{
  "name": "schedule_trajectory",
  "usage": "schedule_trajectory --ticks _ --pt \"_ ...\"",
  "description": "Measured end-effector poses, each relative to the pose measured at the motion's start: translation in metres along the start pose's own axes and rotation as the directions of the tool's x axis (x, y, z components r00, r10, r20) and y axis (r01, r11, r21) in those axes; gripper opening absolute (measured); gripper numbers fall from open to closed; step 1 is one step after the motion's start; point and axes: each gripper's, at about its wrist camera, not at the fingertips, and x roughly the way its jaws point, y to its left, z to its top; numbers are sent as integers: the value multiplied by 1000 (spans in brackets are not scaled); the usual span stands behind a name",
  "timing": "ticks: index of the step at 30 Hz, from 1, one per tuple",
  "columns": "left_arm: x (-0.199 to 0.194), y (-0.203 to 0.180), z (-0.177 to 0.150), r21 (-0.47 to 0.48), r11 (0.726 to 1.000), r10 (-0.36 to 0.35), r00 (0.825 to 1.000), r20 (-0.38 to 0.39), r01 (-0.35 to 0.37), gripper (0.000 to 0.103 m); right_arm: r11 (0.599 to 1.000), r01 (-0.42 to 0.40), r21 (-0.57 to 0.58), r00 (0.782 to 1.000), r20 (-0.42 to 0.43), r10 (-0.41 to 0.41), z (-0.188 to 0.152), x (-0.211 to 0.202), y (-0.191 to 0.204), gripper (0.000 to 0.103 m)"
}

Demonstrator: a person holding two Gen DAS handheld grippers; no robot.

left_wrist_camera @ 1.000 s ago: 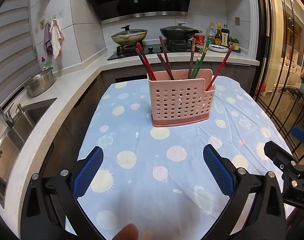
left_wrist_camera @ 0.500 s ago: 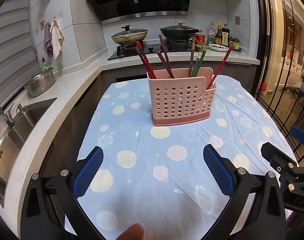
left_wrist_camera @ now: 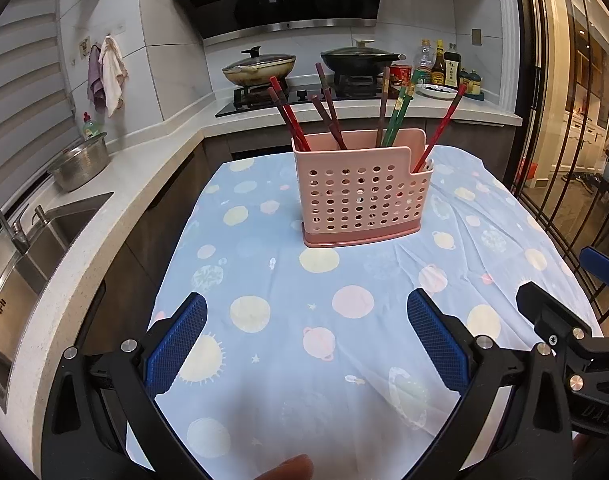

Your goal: Organize utensils

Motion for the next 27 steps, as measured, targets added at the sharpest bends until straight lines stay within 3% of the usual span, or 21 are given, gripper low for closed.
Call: schedule_trajectory --ticks 10,15,27 --pt "3 1 -2 -6 1000 12 1000 -7 -12 96 1000 1 1 1000 -1 -1 0 1 0 96" --pt "6 4 -3 -30 999 -16 1000 -19 15 96 1000 6 2 1000 -4 -6 0 3 0 96" --pt "12 9 -6 -35 999 20 999 -25 -21 96 1000 14 7 1000 -17 -14 -1 10 -2 96"
